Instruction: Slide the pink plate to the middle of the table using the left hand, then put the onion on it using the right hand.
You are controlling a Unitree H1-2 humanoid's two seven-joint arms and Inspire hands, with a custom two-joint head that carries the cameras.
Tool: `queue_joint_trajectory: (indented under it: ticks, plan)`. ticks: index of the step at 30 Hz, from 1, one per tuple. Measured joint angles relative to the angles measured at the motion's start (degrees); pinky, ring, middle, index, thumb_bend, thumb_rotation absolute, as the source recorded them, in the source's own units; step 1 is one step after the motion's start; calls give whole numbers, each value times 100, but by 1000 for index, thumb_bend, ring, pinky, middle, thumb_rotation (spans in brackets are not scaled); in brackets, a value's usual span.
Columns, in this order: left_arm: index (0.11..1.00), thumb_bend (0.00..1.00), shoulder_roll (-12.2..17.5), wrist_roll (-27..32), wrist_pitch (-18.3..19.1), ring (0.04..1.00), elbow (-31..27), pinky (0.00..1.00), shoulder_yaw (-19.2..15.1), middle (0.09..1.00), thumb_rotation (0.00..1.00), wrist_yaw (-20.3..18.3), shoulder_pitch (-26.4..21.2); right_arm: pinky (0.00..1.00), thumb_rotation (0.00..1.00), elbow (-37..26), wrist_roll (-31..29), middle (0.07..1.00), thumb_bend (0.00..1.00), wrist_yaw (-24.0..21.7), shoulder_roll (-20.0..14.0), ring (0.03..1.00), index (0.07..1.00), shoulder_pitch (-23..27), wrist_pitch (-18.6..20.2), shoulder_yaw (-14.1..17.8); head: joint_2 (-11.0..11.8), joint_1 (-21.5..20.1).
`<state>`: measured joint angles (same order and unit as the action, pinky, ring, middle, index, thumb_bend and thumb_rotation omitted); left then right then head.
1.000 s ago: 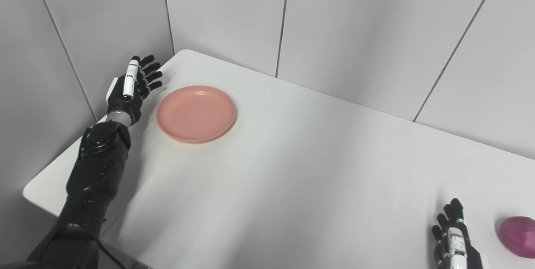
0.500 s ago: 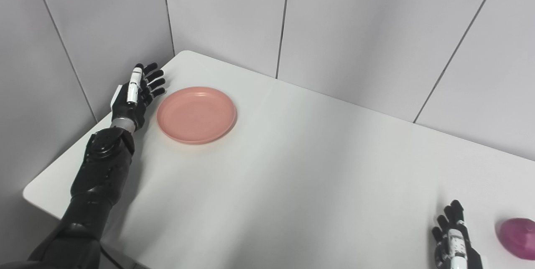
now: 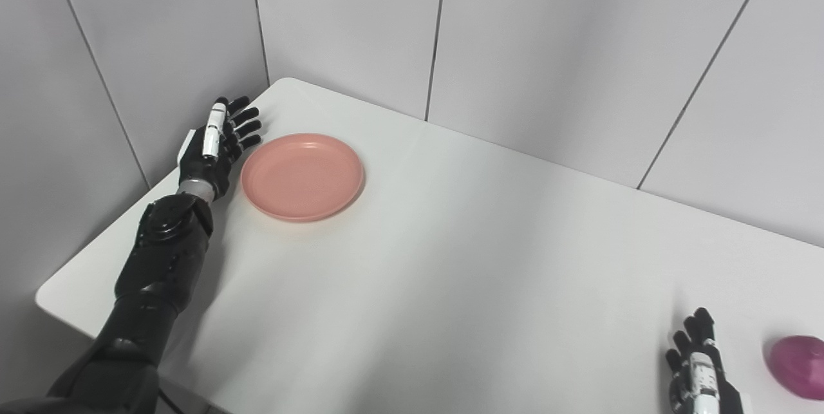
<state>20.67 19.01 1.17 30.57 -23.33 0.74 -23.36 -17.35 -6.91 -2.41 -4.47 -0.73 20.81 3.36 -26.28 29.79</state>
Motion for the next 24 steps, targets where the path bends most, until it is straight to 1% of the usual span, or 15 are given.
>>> queue_joint_trajectory:
  ticks: [7,12,17,20,24]
  plan:
    - [828,314,-10,95,127,847,0,829,49,844,1000,-79,-60,1000,1000,-23,9,1000,0,39,24,1000,1000,-11,1,-4,-18,-9]
    - [809,332,-82,128,150,835,8,827,88,831,1000,-141,-108,1000,1000,-25,7,1000,0,38,21,1000,1000,-15,2,-7,-35,-18]
    - [828,327,-138,126,65,850,111,848,153,847,1000,-216,-179,1000,1000,-110,26,1000,0,43,20,1000,1000,-27,17,-20,-44,-9]
    - [833,334,-144,194,-48,856,232,852,189,853,1000,-392,-212,1000,1000,-140,62,1000,0,45,20,1000,1000,-28,17,-21,-44,-26]
    - [830,338,-150,216,-80,855,256,850,219,851,1000,-426,-224,1000,1000,-135,51,1000,0,39,17,1000,1000,-28,16,-13,-53,-26]
